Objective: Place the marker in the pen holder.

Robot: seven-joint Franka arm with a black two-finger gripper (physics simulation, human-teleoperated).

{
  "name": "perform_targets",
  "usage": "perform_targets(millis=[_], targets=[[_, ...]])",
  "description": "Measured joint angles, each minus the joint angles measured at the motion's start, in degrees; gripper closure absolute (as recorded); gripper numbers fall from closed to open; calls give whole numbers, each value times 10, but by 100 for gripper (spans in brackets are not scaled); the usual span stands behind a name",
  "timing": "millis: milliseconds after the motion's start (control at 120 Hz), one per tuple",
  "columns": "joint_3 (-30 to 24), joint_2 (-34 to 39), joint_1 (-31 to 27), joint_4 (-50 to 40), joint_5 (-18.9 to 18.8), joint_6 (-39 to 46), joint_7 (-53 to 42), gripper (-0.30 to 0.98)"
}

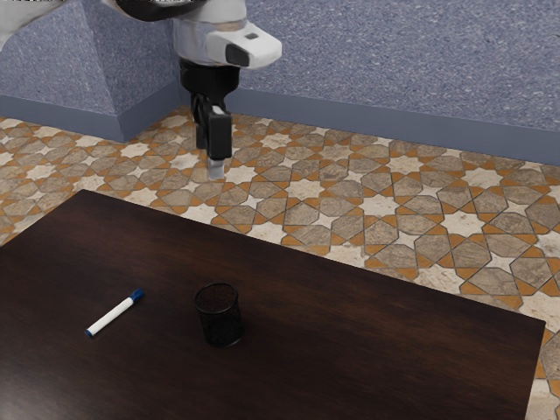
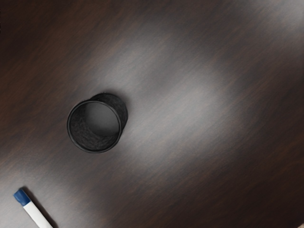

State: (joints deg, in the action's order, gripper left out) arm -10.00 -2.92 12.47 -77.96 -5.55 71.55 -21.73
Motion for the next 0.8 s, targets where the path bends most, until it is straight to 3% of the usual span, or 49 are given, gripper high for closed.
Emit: perform_targets(millis=[58,142,233,350,483,633,800], targets=[[7,-3,-4,-3,4,16,29,0],[11,-4,-54,-37,8,46,65,0],[69,-10,-71,-187,23,114,99,0],[132,-14,-104,-395,33,262,108,0],[169,-7,-95,-504,47,399,106,0],[234,95,-61,-602,-23,528,98,0],[281,200,-88,-728,-97,628,102,0]])
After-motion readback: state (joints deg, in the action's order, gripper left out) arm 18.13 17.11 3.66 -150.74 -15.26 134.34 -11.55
